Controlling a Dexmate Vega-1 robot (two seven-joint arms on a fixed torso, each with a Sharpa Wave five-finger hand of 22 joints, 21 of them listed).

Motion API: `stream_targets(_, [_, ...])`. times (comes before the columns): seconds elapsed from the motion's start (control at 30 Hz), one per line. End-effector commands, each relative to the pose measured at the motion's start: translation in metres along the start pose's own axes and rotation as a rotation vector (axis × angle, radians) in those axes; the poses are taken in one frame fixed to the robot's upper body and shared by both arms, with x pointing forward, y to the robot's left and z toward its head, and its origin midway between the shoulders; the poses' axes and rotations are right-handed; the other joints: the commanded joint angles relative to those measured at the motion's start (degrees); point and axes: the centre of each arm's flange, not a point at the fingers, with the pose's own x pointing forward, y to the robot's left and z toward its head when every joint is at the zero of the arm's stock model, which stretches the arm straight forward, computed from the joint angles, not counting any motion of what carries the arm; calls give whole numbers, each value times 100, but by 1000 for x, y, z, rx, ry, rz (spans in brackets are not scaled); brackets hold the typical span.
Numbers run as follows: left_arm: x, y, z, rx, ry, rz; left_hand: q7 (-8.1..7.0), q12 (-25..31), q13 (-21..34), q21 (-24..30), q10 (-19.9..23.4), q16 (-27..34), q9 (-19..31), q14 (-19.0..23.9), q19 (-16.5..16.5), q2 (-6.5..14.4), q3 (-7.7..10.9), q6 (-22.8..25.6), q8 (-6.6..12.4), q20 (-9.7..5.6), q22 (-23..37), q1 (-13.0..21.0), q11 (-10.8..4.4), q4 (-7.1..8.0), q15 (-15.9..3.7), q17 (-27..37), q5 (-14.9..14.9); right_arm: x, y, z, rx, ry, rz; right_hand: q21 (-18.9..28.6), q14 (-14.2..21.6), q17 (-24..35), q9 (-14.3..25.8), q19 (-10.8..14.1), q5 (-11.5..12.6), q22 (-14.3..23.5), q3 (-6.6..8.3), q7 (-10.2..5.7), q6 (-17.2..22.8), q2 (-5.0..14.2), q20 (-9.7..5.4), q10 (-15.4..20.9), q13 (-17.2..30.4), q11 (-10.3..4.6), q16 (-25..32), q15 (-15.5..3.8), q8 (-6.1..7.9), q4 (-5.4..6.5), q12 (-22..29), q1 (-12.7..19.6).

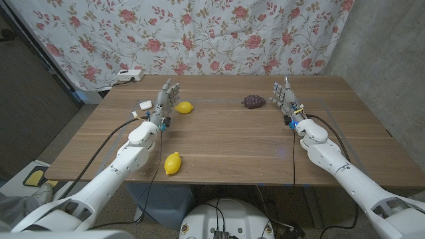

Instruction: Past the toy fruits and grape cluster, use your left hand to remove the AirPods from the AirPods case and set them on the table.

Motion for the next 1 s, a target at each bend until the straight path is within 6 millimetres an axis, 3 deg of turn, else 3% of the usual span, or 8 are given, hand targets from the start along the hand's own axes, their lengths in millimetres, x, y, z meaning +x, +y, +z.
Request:
stream_targets(0.03, [-1,5,-3,0,-15,-4,-5,36,17,32,30,45,28,1,4,2,48,59,22,36,19,67,-9,-3,21,14,31,7,7,6,2,-9,7,24,-34,21,21,0,24,20,-33,-36,-11,-6,47,54,24,-8,32,9,40,5,28,54])
stream_targets(0.43, [-1,4,7,20,-44,-23,1,35,17,27,30,47,29,0,6,5,46,68,20,41,19,67,-3,-11,27,14,30,6,10,5,5,-8,6,23,-37,19,21,2,23,20,-33,-38,-8,-3,47,54,23,-7,30,11,38,7,26,55])
stream_targets(0.73, [-7,2,0,26,-27,3,4,32,18,24,27,47,29,-4,6,6,44,61,15,39,19,67,-15,-16,13,14,30,6,14,10,-11,3,29,22,-39,16,21,3,23,20,-34,-44,-9,-4,47,58,23,-9,29,9,35,6,27,58])
stream_targets(1.0, [-5,-6,4,69,-57,31,-2,29,18,25,21,48,29,-2,14,9,43,62,12,38,19,70,-21,-24,13,13,30,16,11,12,-19,8,59,17,-63,12,22,-8,22,20,-33,-45,-14,-8,50,51,22,-7,17,17,32,-2,23,71])
